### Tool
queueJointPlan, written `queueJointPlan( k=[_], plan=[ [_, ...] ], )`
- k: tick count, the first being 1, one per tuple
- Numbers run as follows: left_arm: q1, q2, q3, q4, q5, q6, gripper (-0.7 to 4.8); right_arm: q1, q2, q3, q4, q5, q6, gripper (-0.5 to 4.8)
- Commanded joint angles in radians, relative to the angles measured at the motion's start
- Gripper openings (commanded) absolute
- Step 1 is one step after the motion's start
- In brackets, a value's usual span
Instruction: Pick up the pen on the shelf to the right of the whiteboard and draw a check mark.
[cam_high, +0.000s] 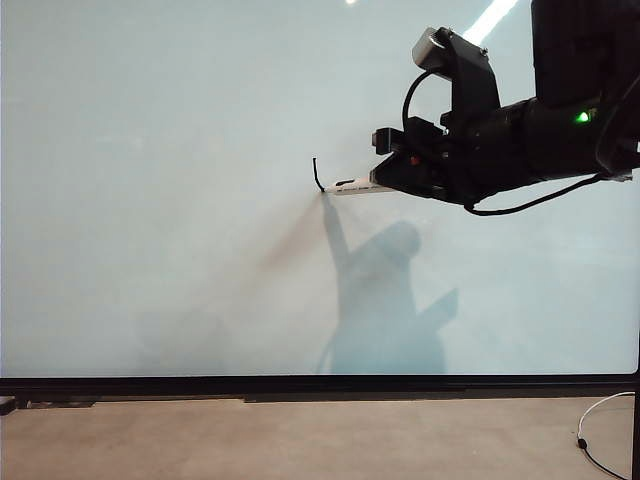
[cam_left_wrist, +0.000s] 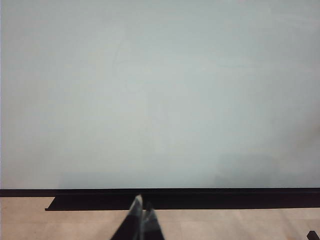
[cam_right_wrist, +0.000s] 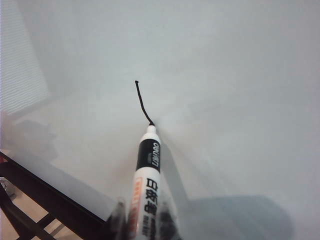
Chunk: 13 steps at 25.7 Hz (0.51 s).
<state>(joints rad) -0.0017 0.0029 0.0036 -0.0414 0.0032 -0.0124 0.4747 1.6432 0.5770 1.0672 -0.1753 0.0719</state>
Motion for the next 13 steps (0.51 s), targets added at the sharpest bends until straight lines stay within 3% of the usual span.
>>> queueJointPlan(
  k=[1, 13],
  plan=[
    [0.000, 0.000, 0.003, 0.013, 0.000, 0.005, -0.04, -0.005, -0.006, -0.006, 0.004, 0.069, 0.000, -0.06],
    [0.000, 0.000, 0.003, 0.013, 0.000, 0.005, -0.04, -0.005, -0.008, -0.023, 0.006, 0.073, 0.003, -0.06]
  ],
)
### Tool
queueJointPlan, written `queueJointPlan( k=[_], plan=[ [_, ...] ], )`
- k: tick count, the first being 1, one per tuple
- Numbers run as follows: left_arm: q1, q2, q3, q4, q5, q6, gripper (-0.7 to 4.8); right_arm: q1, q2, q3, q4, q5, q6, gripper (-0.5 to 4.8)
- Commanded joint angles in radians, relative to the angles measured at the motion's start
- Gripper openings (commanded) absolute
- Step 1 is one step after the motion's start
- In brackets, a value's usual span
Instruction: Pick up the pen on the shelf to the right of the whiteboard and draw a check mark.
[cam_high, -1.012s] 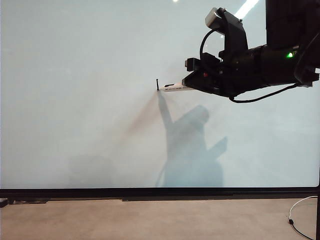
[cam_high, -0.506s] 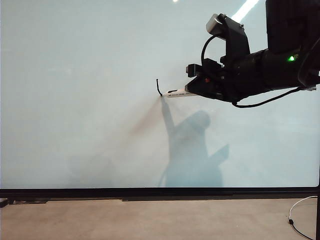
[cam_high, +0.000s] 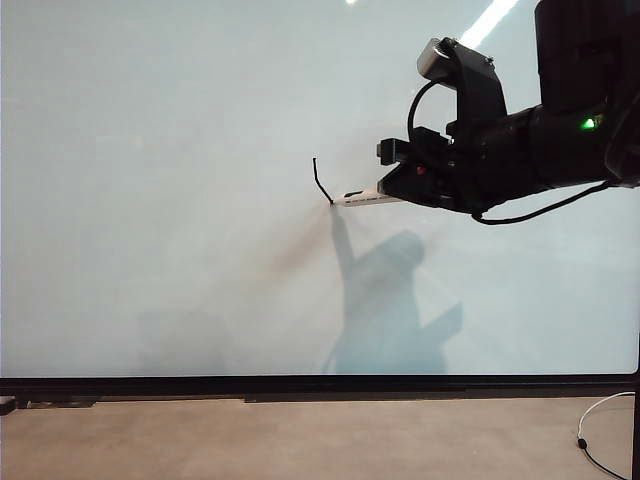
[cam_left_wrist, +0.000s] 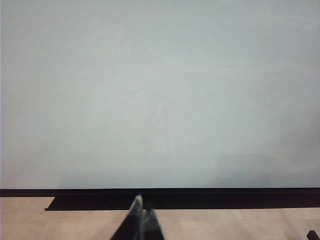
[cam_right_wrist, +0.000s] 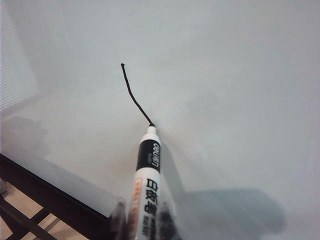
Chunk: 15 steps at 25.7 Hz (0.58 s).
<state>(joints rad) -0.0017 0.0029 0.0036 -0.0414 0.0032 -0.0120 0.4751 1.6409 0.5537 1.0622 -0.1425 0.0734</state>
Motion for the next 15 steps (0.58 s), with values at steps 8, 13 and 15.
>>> queueJointPlan(
  k=[8, 13, 15],
  plan=[
    [0.000, 0.000, 0.003, 0.013, 0.000, 0.004, -0.04, -0.005, -0.006, -0.016, 0.048, 0.047, 0.005, -0.06],
    [0.000, 0.000, 0.003, 0.013, 0.000, 0.004, -0.04, -0.005, -0.027, -0.018, 0.040, 0.048, 0.000, -0.06],
    [0.000, 0.000, 0.003, 0.013, 0.000, 0.004, -0.04, -0.005, -0.044, -0.020, 0.031, 0.048, -0.011, -0.06]
  ],
)
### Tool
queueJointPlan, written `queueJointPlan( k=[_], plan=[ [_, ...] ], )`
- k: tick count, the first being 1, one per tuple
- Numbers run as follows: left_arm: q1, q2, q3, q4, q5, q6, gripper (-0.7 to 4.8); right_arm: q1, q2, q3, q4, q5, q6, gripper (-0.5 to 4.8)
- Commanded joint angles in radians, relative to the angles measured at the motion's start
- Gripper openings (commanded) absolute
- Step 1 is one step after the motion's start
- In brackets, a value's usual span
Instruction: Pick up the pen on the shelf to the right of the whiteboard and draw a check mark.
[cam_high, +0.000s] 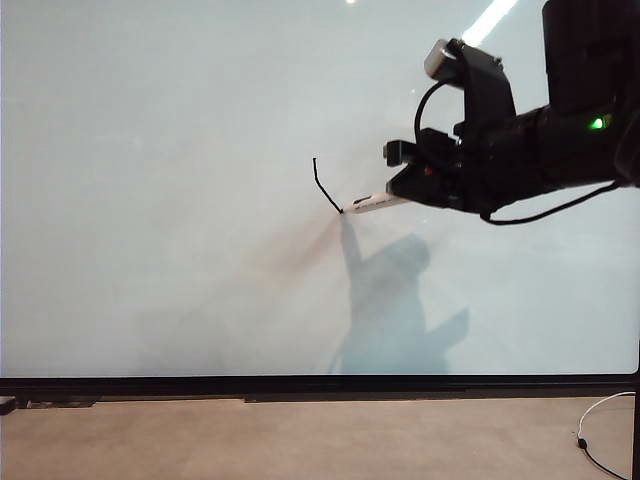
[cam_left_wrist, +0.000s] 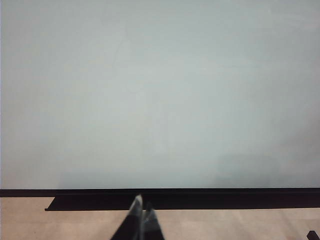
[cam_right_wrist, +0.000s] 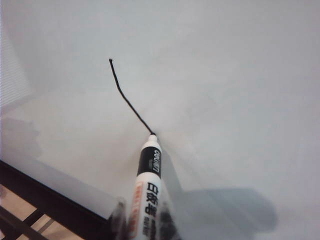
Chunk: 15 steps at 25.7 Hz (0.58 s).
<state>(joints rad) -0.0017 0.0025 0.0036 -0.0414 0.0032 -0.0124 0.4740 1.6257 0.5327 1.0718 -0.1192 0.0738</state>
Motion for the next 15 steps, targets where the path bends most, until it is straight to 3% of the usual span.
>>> queueJointPlan(
  k=[1, 15],
  plan=[
    [0.000, 0.001, 0.003, 0.013, 0.000, 0.005, -0.04, -0.004, -0.036, 0.000, 0.018, 0.025, -0.018, -0.06],
    [0.000, 0.001, 0.003, 0.013, 0.000, 0.005, -0.04, -0.004, -0.119, -0.014, -0.053, 0.062, -0.045, -0.06]
  ],
)
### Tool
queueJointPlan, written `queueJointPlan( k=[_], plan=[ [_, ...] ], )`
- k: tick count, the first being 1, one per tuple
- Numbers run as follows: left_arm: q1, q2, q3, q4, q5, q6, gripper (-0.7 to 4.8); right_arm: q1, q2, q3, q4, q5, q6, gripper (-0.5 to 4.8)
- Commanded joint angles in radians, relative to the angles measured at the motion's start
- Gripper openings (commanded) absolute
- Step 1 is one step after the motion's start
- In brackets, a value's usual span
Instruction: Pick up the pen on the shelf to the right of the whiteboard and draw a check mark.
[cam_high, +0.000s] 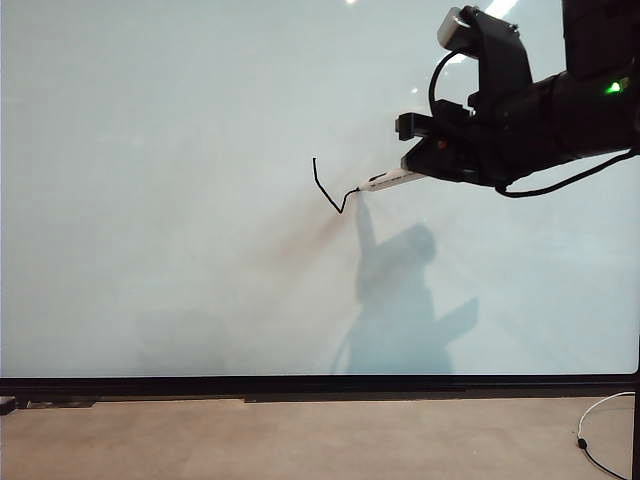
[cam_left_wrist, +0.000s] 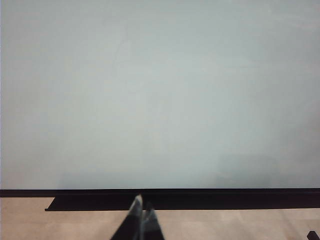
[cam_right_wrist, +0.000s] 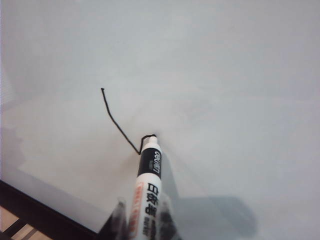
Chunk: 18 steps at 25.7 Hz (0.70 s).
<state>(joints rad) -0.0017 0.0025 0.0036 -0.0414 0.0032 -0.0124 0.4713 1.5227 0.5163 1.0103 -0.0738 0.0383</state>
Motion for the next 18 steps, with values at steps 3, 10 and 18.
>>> queueJointPlan(
  k=[3, 10, 18],
  plan=[
    [0.000, 0.001, 0.003, 0.013, 0.000, 0.005, -0.04, -0.002, -0.026, 0.002, 0.007, 0.025, -0.016, -0.06],
    [0.000, 0.001, 0.003, 0.013, 0.000, 0.005, -0.04, -0.002, -0.067, -0.004, -0.008, 0.055, -0.032, -0.06],
    [0.000, 0.001, 0.003, 0.013, 0.000, 0.005, -0.05, -0.006, -0.141, -0.045, -0.031, 0.097, -0.051, -0.06]
  ],
)
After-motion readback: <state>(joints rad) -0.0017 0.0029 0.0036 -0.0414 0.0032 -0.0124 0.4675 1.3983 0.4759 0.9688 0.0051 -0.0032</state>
